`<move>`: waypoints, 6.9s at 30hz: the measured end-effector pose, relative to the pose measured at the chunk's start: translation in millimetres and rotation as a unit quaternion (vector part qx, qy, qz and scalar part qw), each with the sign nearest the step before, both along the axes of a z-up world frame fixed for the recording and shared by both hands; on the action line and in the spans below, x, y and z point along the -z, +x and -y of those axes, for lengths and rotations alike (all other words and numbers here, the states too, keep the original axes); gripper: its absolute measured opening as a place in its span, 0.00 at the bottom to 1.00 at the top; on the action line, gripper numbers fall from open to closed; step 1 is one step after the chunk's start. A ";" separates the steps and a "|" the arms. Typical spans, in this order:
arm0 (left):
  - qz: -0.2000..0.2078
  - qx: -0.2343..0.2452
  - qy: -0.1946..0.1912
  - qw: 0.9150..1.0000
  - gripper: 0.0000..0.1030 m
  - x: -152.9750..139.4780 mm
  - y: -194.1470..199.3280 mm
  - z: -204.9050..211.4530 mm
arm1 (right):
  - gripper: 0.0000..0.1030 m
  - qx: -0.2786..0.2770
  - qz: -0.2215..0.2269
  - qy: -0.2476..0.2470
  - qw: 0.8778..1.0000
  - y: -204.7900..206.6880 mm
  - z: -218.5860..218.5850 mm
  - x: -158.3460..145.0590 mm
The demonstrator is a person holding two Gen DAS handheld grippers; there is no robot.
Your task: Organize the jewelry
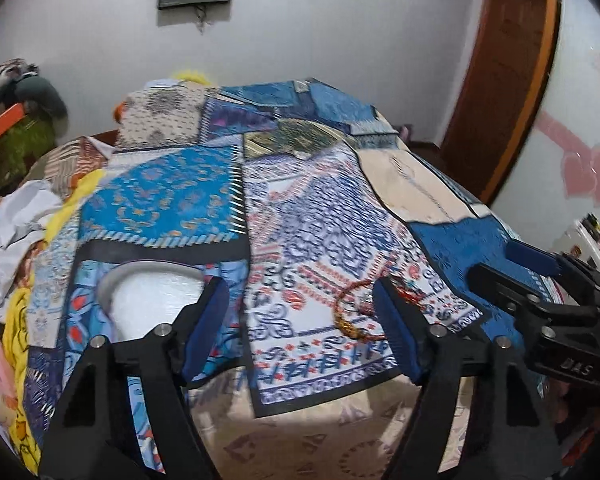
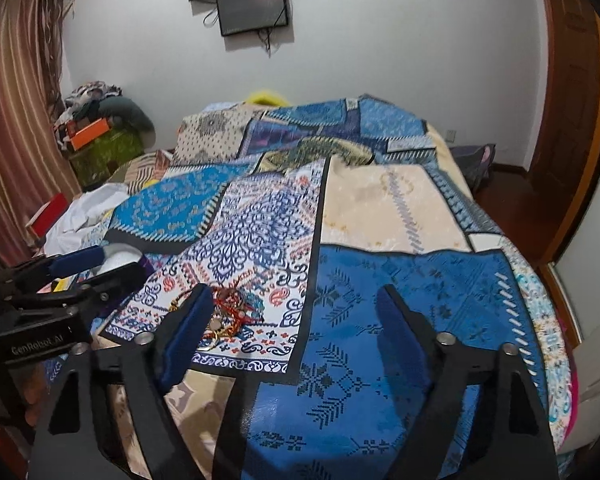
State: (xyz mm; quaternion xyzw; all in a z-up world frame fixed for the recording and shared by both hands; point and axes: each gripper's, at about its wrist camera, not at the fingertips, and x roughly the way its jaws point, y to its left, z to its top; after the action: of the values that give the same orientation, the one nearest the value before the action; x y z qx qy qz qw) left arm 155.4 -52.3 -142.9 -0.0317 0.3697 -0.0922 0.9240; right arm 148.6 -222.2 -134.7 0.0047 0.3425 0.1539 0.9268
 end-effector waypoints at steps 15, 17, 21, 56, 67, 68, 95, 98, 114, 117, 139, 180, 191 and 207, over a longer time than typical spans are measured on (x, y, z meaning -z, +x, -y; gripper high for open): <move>-0.044 0.091 -0.014 0.995 0.18 25.3 15.0 38.5 | 0.47 -0.025 -0.035 0.022 0.999 16.4 5.7 12.3; -0.051 0.092 -0.014 0.994 0.18 28.6 16.4 41.0 | 0.47 -0.029 -0.041 0.023 0.998 17.7 4.9 14.3; -0.053 0.090 -0.015 0.994 0.18 31.1 20.8 41.7 | 0.47 -0.037 -0.047 0.021 0.998 17.4 2.1 16.7; -0.003 0.060 -0.048 0.997 0.14 4.7 6.3 -3.1 | 0.18 -0.103 -0.079 -0.016 0.991 37.5 -50.7 28.1; -0.003 0.058 -0.049 0.997 0.14 3.3 1.1 -2.2 | 0.05 -0.099 -0.071 -0.034 0.992 35.5 -54.0 26.6; -0.001 0.057 -0.048 0.997 0.14 1.8 -0.3 -2.8 | 0.03 -0.096 -0.076 -0.030 0.992 36.1 -52.1 25.5; 0.004 0.036 -0.047 0.998 0.14 -3.4 -16.8 -18.3 | 0.16 -0.083 -0.095 -0.029 0.992 37.0 -54.9 32.0; 0.001 0.037 -0.048 0.998 0.14 -0.7 -14.9 -18.4 | 0.12 -0.080 -0.088 -0.032 0.992 35.7 -53.6 30.9; -0.024 0.051 -0.041 0.998 0.14 7.9 -13.8 -13.8 | 0.06 -0.066 -0.052 -0.012 0.996 25.1 -41.3 10.9; -0.045 0.056 -0.043 0.997 0.15 17.7 -9.1 -9.7 | 0.06 -0.060 -0.047 -0.007 0.997 23.7 -35.2 7.1; -0.059 0.045 -0.055 0.996 0.27 40.9 21.9 0.1 | 0.06 -0.037 -0.035 0.028 0.998 23.3 -2.1 -5.9; -0.036 0.057 -0.029 0.997 0.10 32.2 -1.3 3.5 | 0.33 -0.060 -0.072 -0.087 0.992 33.8 -18.3 32.5; -0.029 0.062 -0.031 0.997 0.10 25.9 -3.4 4.8 | 0.19 -0.051 -0.059 -0.070 0.994 28.8 -12.9 22.6; 0.012 0.038 -0.033 0.999 0.10 -8.0 -28.0 -15.6 | 0.19 -0.072 -0.001 -0.027 0.997 10.3 -32.5 -28.9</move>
State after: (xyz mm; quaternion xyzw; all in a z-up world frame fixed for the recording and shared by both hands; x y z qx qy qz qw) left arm 127.4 -36.7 -134.9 -0.0467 0.3563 -0.1399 0.9226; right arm 158.8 -189.7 -105.8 -0.0449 0.3465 0.2109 0.9129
